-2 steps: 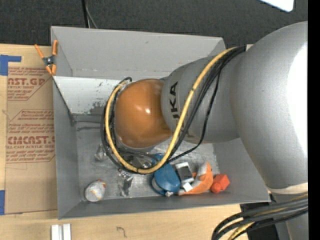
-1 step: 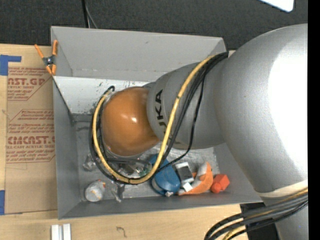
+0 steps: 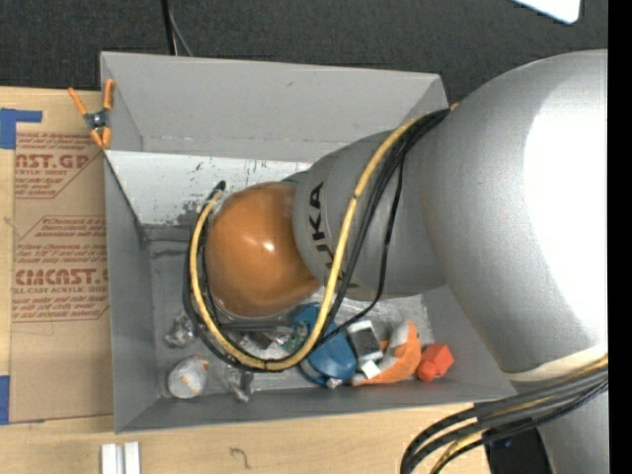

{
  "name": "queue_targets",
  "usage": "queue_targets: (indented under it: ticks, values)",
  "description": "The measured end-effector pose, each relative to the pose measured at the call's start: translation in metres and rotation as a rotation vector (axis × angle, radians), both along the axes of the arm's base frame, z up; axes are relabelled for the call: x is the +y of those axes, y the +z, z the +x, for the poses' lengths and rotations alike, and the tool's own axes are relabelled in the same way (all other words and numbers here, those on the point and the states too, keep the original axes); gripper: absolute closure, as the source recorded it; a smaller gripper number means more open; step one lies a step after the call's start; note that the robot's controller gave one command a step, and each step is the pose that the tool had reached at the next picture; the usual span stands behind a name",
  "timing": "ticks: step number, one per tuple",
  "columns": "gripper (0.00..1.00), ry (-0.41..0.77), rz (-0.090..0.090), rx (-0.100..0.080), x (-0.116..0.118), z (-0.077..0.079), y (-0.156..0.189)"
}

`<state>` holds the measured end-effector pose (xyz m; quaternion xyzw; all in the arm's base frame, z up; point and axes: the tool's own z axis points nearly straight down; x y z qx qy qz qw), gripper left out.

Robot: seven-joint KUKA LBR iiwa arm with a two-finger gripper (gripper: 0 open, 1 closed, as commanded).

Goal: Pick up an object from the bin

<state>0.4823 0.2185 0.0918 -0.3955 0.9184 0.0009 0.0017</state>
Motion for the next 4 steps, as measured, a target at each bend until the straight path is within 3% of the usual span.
queue_targets:
  ticks: [1,2,3,4]
  values:
    - [1.00,-0.426,0.000,0.003,0.026,0.000,-0.006]
    - [1.00,-0.426,0.001,0.003,0.026,0.000,-0.006]
    - [1.00,-0.443,-0.005,0.006,0.027,0.002,0.060]
    - [1.00,-0.446,-0.001,0.001,0.019,0.008,0.158]
